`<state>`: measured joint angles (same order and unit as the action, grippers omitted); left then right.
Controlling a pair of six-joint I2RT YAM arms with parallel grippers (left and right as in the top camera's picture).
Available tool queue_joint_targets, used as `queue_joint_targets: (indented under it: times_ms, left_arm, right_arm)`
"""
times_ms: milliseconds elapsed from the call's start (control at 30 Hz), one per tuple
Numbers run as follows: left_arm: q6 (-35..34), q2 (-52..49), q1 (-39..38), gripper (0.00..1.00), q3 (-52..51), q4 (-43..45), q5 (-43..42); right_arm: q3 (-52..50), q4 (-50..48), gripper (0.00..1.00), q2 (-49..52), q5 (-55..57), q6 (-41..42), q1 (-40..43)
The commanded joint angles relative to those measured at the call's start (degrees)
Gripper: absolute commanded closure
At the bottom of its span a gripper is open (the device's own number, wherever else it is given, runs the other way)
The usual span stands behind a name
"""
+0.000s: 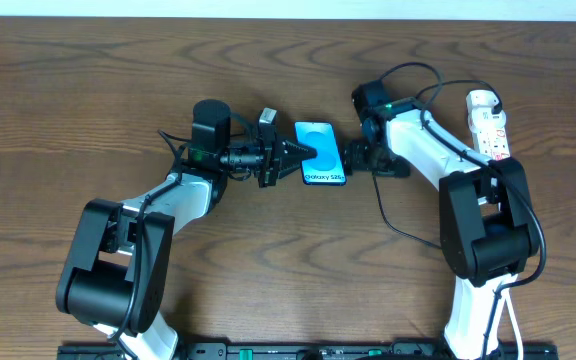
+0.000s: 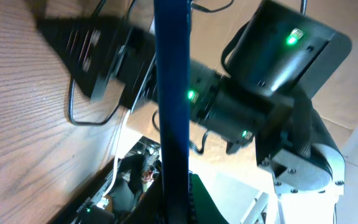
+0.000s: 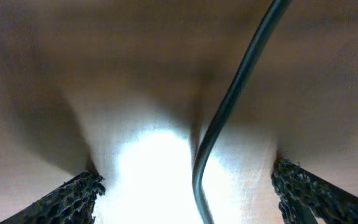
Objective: Plug charger to phone and switch on socket
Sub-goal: 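Grasp the black charging cable near the power strip with the right gripper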
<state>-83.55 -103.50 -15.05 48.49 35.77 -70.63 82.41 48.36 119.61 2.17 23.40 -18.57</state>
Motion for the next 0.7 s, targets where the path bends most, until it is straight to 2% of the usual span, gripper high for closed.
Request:
queue_joint_targets:
  times_ms: [0,133,367,433,500,600,667]
  left_arm:
    - [1.5,0.3,0.3,0.93,1.6,0.4,-2.3]
    - [1.4,0.3,0.3,0.93,1.6,0.4,-2.3]
    - [1.4,0.3,0.3,0.93,1.6,0.4,-2.3]
    - [1.4,0.3,0.3,0.92,1.6,0.4,-2.3]
    - [1.4,0.3,0.3,0.92,1.6,0.4,-2.3]
    - [1.5,0.3,0.3,0.93,1.6,0.4,-2.3]
    - [1.5,0.3,0.3,0.92,1.6,0.4,-2.3]
  right_arm:
    - [-0.8,-4.3,0.17,3.3,3.7,6.8,2.7]
    - [-0.8,-8.7,0.33,3.3,3.5,9.3,4.8]
    - [-0.8,-12.3,0.45,3.4,3.7,9.4,5.6]
    - [-0.8,-13.2,0.55,3.4,3.6,9.4,5.6]
    - [-0.8,-13.1,0.6,3.4,3.5,9.4,5.2]
    - [-1.0,-13.0,0.61,3.4,3.6,9.4,4.1]
    - [-1.2,-13.1,0.66,3.8,3.7,9.4,3.5]
